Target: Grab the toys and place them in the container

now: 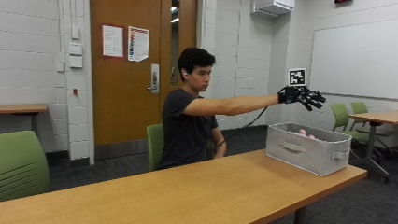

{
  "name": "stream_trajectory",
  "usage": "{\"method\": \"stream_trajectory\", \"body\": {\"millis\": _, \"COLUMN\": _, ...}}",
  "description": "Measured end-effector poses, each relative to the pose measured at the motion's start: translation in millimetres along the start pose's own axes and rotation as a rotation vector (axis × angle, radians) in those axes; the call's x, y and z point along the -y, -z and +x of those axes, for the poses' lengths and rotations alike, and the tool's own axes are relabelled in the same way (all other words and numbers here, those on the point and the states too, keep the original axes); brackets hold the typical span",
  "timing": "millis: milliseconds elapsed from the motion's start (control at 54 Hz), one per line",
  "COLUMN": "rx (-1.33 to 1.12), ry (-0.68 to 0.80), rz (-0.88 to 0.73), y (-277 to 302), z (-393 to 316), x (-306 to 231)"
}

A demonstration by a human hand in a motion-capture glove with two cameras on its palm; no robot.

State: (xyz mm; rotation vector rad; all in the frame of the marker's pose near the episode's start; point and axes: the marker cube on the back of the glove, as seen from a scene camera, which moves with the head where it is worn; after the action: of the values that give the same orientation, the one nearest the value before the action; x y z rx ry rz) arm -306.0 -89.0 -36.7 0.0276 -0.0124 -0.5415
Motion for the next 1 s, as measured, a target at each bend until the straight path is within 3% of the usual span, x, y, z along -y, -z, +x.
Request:
{"method": "stream_trajectory", "body": {"millis": 74, "rx": 0.047, "ry": 0.060, "rz": 0.012, "y": 6, "z": -6, "x": -9}}
{"method": "stream_trajectory", "body": {"millis": 204, "rx": 0.035, "ry": 0.021, "rz": 0.042, "y": 12, "z": 33, "x": -30}}
{"method": "stream_trajectory", "body": {"millis": 371, "rx": -0.018, "ry": -0.119, "rz": 0.059, "y": 13, "z": 113, "x": -73}}
{"method": "stream_trajectory", "body": {"millis": 482, "rx": -0.083, "ry": -0.344, "rz": 0.070, "y": 13, "z": 180, "x": -106}}
{"method": "stream_trajectory", "body": {"millis": 723, "rx": -0.096, "ry": -0.498, "rz": 0.106, "y": 1, "z": 267, "x": -171}}
{"method": "stream_trajectory", "body": {"millis": 1001, "rx": -0.052, "ry": -0.571, "rz": 0.066, "y": -27, "z": 314, "x": -216}}
